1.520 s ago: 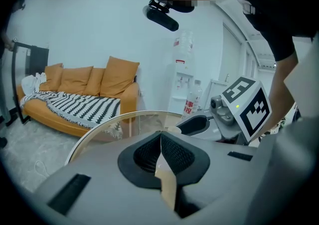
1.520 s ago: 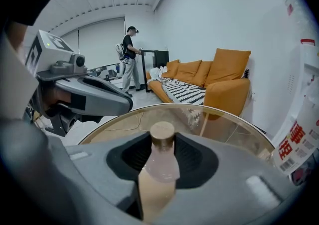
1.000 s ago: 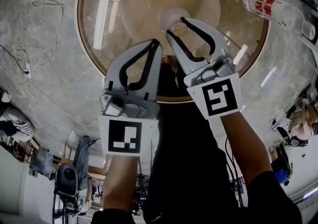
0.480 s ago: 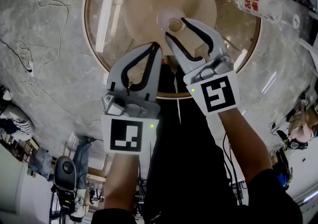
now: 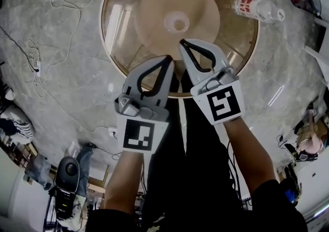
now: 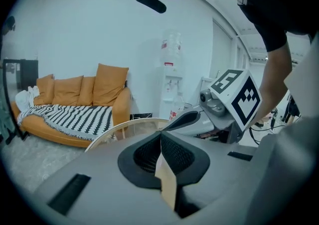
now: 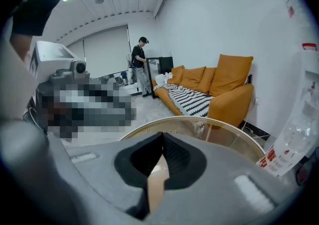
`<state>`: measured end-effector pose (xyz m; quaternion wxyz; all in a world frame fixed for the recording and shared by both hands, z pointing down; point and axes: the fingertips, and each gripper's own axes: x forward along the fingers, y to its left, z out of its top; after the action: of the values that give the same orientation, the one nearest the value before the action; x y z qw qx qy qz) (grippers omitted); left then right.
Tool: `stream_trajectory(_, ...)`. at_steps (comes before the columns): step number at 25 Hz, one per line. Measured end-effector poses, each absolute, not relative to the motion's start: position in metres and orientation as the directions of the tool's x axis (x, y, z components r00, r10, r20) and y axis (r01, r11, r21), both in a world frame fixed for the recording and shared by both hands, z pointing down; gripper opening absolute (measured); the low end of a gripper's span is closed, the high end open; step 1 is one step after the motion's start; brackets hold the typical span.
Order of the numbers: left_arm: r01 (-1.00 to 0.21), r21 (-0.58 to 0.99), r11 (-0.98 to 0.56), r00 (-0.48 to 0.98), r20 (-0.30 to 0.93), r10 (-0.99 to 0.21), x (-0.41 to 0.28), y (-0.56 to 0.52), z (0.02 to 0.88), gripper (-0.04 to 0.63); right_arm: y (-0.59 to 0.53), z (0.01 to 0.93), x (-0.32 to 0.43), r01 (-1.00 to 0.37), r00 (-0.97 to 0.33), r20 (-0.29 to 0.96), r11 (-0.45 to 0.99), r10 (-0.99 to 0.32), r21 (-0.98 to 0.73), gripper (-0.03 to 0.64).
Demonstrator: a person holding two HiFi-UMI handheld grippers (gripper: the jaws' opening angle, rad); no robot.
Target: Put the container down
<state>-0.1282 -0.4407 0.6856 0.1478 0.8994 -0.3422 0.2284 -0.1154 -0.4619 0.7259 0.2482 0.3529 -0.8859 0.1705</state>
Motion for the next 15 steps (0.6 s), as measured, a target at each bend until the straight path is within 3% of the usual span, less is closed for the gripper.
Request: stream_trajectory(15,-0.531,0.058,-0.845,0.787,0.403,-0.467,-0.127,-0.398,0.468,0.015,-0.417,0.513,-0.111,-0.717,-0.588,0.502,0.696,-0.634,0.039,-0.005)
